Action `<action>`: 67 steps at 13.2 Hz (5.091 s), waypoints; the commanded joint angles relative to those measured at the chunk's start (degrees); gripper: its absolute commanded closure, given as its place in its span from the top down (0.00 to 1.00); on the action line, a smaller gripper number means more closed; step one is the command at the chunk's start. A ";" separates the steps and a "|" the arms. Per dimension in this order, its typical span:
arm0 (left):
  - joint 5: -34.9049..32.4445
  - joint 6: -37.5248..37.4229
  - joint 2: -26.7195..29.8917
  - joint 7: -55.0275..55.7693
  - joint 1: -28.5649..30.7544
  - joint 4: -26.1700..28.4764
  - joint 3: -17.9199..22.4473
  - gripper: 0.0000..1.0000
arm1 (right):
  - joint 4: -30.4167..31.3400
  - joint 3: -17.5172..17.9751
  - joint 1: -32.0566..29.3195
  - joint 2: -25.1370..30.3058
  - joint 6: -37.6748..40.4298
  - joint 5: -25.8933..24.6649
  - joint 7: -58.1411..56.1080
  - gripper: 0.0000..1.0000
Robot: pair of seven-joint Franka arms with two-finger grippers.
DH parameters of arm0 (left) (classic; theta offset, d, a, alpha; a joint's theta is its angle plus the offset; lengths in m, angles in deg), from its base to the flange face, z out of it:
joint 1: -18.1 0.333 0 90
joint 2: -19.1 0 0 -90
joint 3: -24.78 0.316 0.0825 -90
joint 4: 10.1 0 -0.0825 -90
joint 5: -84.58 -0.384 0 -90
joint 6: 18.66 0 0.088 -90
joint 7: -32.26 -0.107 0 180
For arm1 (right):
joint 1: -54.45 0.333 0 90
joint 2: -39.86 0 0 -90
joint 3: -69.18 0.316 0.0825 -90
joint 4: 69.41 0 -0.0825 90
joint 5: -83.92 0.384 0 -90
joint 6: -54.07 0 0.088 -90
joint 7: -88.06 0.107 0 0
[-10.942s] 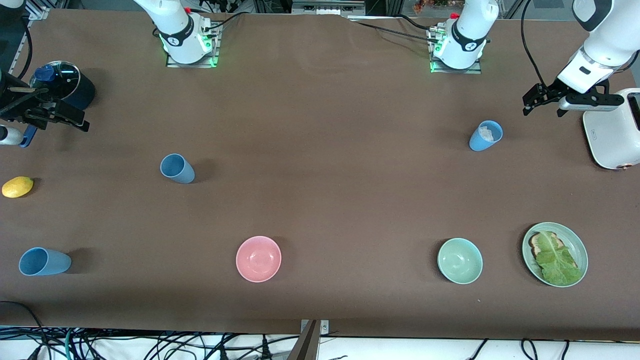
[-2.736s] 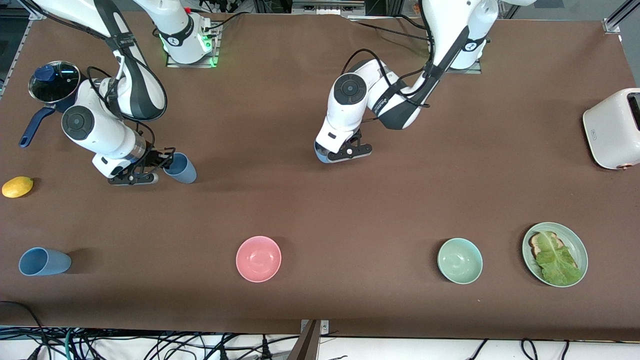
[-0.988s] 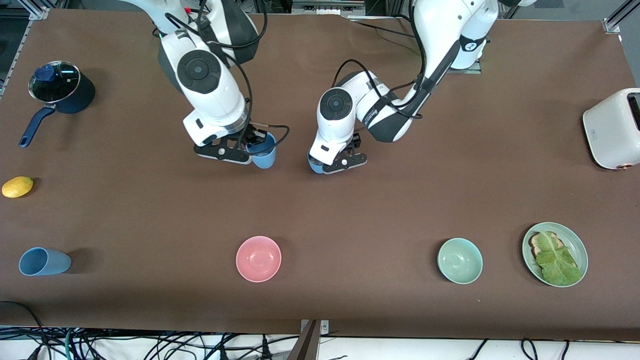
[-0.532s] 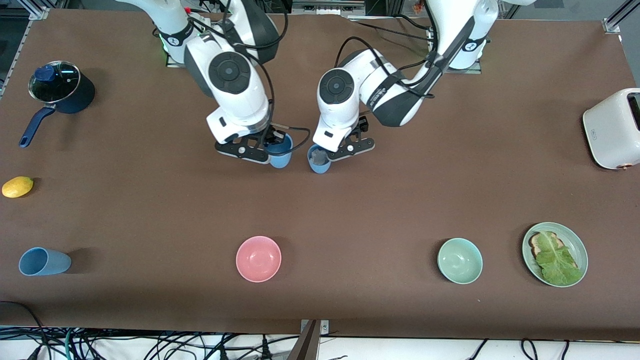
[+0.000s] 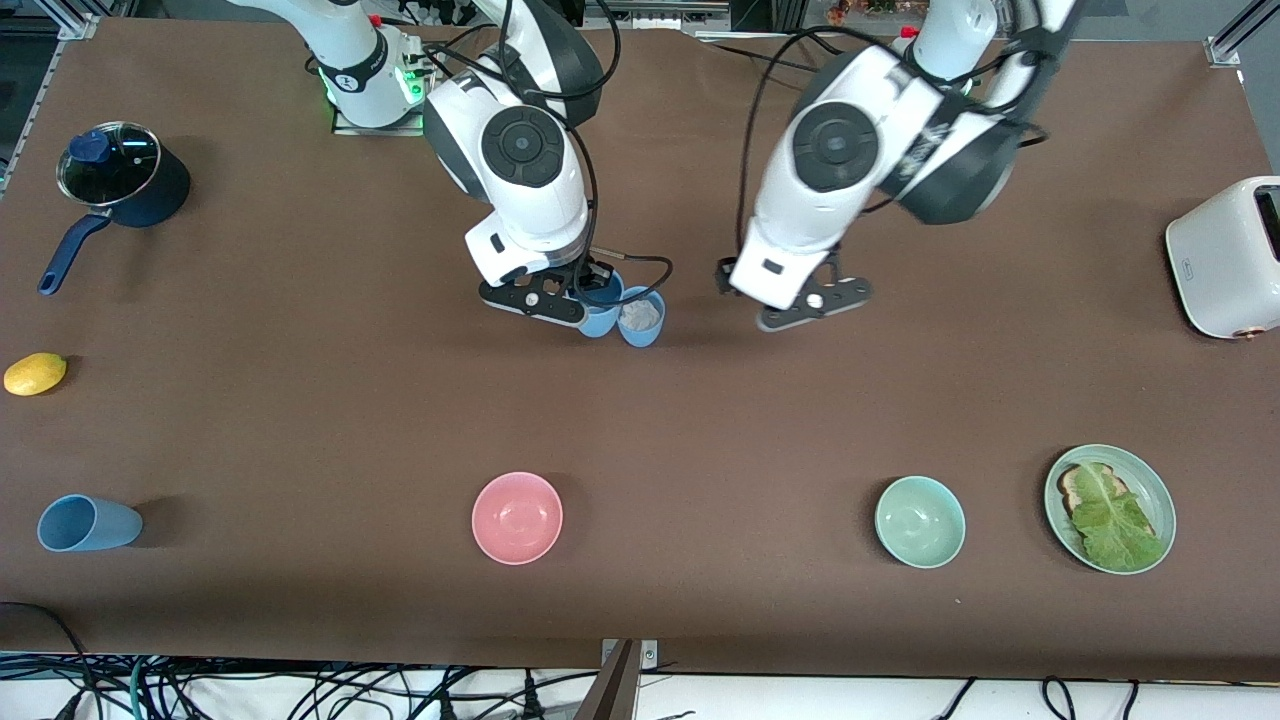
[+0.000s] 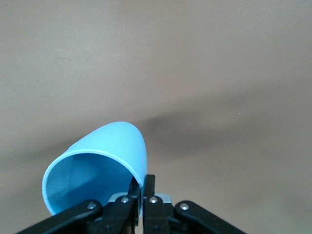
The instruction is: Stack blue cups with both arms
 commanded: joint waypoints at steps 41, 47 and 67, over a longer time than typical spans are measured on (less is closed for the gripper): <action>0.00 -13.56 20.59 -56.96 15.19 2.21 17.04 1.00 | -12.73 -1.37 2.38 -9.06 6.13 1.66 -4.09 1.00; 0.00 -13.47 20.85 -56.87 11.15 2.48 20.90 1.00 | -14.32 -1.28 -5.71 -5.55 12.99 1.84 -18.14 1.00; 0.88 -10.39 23.49 -55.82 11.67 4.33 20.73 1.00 | 7.74 -4.44 -33.67 27.23 21.58 -1.86 -52.19 1.00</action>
